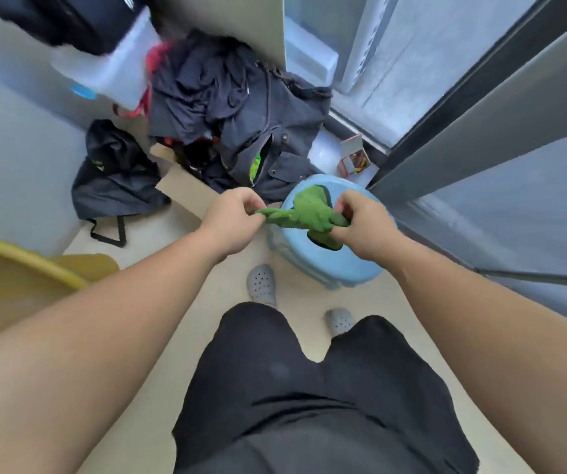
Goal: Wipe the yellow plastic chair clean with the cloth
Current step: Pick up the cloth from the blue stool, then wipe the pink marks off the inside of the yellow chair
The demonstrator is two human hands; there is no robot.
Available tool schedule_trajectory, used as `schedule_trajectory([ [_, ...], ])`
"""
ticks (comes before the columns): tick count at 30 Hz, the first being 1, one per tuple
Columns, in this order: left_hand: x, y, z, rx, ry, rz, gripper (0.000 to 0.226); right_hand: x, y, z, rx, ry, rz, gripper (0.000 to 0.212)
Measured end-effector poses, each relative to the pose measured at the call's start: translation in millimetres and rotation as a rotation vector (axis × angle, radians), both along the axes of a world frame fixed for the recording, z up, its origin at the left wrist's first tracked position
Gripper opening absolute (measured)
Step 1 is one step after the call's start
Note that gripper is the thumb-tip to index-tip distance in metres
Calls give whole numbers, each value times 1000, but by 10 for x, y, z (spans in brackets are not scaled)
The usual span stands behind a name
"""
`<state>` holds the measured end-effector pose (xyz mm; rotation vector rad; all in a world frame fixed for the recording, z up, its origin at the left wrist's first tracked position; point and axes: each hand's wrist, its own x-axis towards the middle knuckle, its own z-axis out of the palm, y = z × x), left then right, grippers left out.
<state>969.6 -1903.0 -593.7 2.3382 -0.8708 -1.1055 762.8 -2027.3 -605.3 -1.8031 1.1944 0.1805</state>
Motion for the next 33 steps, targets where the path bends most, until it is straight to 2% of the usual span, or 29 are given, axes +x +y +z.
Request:
schedule_trajectory([
  [2, -89, 175, 379, -39, -52, 65, 10, -17, 3, 359, 26, -91, 16, 32],
  [5, -315, 535, 824, -93, -121, 222, 10, -113, 53, 827, 104, -160, 116, 68],
  [6, -403, 679, 936, -116, -131, 283, 10, -153, 93, 950, 139, -170, 169, 74],
  [8, -575, 979, 1096, -146, -143, 403, 10, -224, 211, 1120, 189, -165, 259, 67],
  [11, -778, 1441, 1269, -196, -152, 570, 14, -252, 431, 1234, 180, -207, 283, 28],
  [13, -870, 1771, 1378, -210, -165, 672, 15, -221, 631, 1305, 169, -222, 325, 15],
  [17, -1000, 2538, 1607, -136, -324, 745, 13, -100, 1258, 1443, 41, -112, 631, 19],
  [19, -1041, 2986, 1695, -76, -400, 770, 8, 14, 1640, 1475, 42, -115, 654, 16],
  [21, -1079, 3485, 1722, -41, -426, 841, 5, 159, 2080, 1526, 62, -151, 639, 24],
  [24, -1155, 4325, 1660, -33, -405, 967, 7, 412, 2847, 1581, 123, -173, 680, 33],
  [26, -1190, 4960, 1569, -59, -355, 1037, 10, 578, 3439, 1565, 181, -178, 717, 28],
  [29, -1173, 5927, 1462, -72, -287, 1067, 9, 819, 4380, 1504, 115, -187, 772, 27],
  [33, -1118, 6988, 1399, -48, -256, 1069, 5, 1093, 5468, 1456, 105, -182, 784, 12],
])
